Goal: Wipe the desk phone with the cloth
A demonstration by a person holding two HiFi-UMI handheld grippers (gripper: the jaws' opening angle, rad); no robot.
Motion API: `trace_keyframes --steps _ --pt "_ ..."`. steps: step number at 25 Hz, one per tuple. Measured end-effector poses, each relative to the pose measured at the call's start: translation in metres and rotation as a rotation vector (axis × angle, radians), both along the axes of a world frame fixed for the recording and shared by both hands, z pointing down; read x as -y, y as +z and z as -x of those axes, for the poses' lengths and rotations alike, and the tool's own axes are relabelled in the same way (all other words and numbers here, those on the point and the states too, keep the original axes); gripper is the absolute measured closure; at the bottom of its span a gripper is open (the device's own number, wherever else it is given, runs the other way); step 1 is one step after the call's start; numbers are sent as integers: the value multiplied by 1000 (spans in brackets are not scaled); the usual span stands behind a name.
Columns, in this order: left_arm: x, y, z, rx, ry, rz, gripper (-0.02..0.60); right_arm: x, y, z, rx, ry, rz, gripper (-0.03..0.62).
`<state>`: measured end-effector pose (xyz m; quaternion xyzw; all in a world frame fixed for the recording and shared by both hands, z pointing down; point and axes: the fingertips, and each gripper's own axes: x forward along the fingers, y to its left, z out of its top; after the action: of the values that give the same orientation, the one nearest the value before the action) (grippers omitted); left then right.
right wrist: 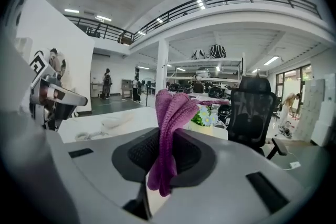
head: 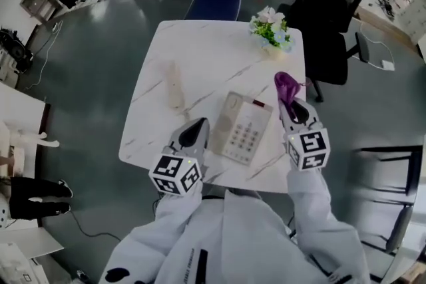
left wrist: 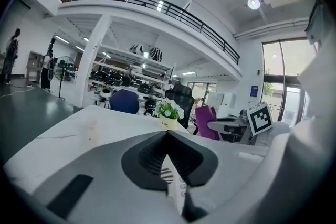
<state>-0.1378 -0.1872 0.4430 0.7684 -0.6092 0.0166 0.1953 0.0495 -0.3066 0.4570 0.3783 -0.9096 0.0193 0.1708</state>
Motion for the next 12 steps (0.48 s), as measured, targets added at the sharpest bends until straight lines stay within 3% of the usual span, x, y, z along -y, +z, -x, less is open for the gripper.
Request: trace_keyframes --steps 12 --pt "22 29 0 -54 83 57 584 -3 44 41 -259 -89 0 553"
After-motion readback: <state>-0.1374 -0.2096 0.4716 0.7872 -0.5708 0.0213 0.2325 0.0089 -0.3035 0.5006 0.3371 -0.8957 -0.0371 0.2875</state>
